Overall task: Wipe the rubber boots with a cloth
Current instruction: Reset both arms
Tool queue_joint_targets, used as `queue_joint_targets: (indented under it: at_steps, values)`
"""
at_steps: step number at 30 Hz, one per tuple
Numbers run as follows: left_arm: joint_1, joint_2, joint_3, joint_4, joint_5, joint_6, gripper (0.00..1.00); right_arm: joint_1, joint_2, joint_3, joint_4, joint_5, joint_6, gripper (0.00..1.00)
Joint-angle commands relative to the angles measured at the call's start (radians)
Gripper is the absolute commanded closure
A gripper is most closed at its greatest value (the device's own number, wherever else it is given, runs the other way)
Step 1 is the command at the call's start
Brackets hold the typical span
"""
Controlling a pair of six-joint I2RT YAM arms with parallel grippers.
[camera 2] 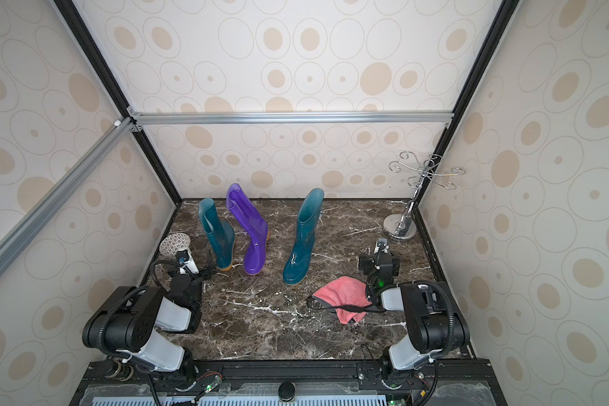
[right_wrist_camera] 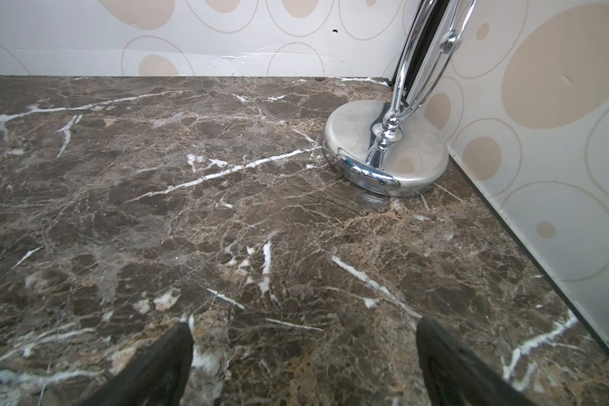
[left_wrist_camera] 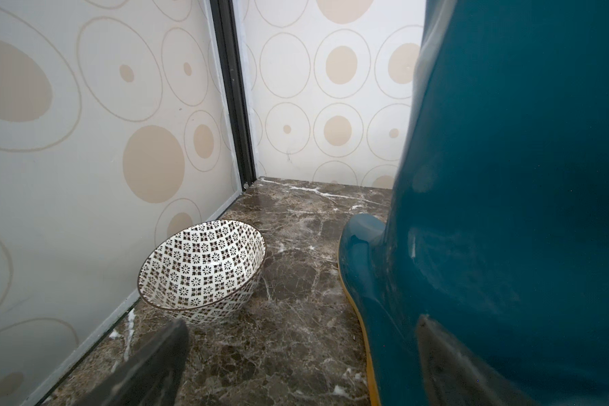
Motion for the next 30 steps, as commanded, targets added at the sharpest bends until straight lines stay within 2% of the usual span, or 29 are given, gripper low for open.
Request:
queue_joint_targets:
  at_steps: [1, 6, 30]
  values:
    - [-0.005, 0.002, 0.040, -0.044, 0.061, 0.046, 0.00, -0.007, -0.014, -0.001, 0.017, -0.002, 0.000, 0.00]
    - [-0.005, 0.004, 0.055, -0.071, 0.100, 0.060, 0.00, -0.006, -0.014, -0.002, 0.018, -0.003, -0.001, 0.00]
    - [-0.005, 0.004, 0.058, -0.076, 0.100, 0.061, 0.00, -0.006, -0.015, 0.001, 0.018, -0.002, 0.000, 0.00]
